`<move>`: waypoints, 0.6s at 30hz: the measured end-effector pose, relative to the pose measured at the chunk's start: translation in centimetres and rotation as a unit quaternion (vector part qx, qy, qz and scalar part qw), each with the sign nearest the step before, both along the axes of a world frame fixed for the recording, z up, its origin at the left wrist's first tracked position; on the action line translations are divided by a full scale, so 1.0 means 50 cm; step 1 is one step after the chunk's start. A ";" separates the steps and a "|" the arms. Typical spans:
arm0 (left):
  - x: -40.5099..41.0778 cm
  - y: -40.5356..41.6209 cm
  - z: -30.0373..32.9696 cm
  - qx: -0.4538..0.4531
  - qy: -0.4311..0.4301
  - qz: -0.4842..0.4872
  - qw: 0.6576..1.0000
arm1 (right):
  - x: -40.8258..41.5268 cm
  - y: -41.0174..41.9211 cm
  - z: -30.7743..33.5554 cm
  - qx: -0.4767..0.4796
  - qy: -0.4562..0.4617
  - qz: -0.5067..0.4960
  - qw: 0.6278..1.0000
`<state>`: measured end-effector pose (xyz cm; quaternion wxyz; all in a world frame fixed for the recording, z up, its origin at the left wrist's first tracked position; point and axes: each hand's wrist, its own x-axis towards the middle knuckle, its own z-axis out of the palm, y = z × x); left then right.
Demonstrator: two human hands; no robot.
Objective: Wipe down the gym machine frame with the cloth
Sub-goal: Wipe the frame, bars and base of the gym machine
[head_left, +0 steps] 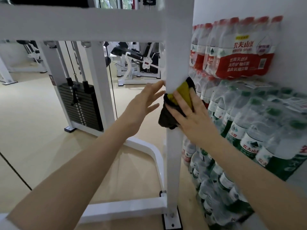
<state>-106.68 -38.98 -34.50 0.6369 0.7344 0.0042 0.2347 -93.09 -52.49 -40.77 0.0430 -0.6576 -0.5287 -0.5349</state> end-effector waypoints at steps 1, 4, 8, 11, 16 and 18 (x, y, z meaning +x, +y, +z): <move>-0.004 0.005 0.007 0.008 -0.001 0.010 1.000 | 0.005 -0.008 0.032 -0.015 -0.046 0.005 0.999; -0.018 0.021 0.018 0.051 -0.039 0.102 0.993 | -0.004 -0.008 0.143 -0.103 -0.135 0.031 0.985; -0.033 0.036 0.000 0.059 -0.062 0.220 0.972 | -0.044 0.051 0.218 -0.155 -0.127 -0.002 0.980; -0.049 0.042 -0.028 0.031 -0.034 0.256 0.966 | -0.071 0.051 0.119 -0.306 -0.107 -0.057 0.944; -0.058 0.051 -0.062 0.021 0.019 0.224 0.974 | -0.084 0.039 0.053 -0.430 -0.050 -0.030 0.901; -0.054 0.052 -0.066 0.014 0.016 0.224 0.974 | -0.062 0.062 0.118 -0.295 -0.078 0.002 0.952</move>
